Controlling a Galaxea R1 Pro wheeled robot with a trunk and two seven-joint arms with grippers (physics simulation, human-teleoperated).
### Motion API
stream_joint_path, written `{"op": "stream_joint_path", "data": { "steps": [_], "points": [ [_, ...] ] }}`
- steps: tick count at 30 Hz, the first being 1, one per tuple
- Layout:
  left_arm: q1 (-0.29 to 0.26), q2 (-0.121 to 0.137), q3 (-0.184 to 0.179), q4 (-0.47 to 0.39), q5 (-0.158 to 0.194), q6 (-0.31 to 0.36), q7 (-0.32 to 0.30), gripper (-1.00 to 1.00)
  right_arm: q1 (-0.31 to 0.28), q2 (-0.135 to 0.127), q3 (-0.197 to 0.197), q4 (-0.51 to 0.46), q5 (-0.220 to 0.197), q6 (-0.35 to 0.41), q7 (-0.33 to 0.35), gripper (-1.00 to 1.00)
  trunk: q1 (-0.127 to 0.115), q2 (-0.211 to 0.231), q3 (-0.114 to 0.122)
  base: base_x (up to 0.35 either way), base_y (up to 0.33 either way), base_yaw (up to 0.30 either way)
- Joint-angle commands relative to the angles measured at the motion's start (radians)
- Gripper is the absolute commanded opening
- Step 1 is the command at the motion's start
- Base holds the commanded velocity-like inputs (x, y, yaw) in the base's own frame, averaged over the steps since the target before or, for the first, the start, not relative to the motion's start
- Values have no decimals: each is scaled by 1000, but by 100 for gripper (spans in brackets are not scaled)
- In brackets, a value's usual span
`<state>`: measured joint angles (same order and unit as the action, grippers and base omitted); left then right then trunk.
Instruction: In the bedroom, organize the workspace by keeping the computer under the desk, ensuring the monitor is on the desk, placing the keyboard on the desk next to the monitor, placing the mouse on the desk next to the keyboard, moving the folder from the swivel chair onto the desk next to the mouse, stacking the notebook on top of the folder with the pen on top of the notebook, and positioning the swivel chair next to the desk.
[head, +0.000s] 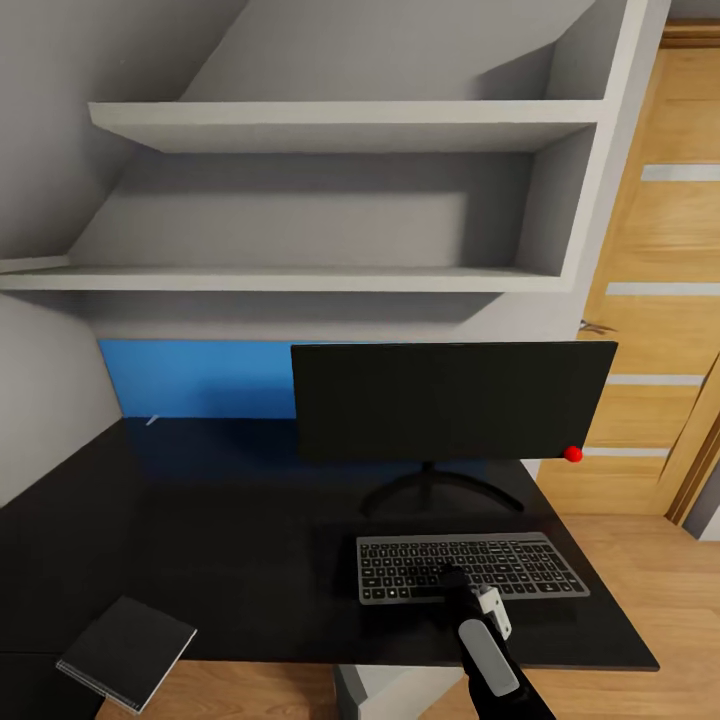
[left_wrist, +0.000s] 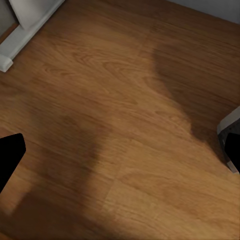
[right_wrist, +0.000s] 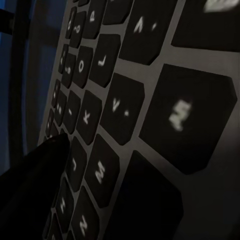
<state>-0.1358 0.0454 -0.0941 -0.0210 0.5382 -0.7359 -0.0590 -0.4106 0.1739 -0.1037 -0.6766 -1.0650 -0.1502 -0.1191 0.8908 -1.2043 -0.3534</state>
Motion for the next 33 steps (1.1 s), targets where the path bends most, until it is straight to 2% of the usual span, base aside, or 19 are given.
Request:
{"op": "stream_joint_path", "data": {
  "steps": [1,33],
  "points": [
    [-1,0,-7,1,11,-2,-6,100,-1,1,-1,-1,-10,-3,-1,-100,0,-1,-1,0,0,0],
    [-1,1,-9,1,11,-2,-5,100,-1,1,-1,-1,-10,-3,-1,-100,0,-1,-1,27,0,0]
  ]
}}
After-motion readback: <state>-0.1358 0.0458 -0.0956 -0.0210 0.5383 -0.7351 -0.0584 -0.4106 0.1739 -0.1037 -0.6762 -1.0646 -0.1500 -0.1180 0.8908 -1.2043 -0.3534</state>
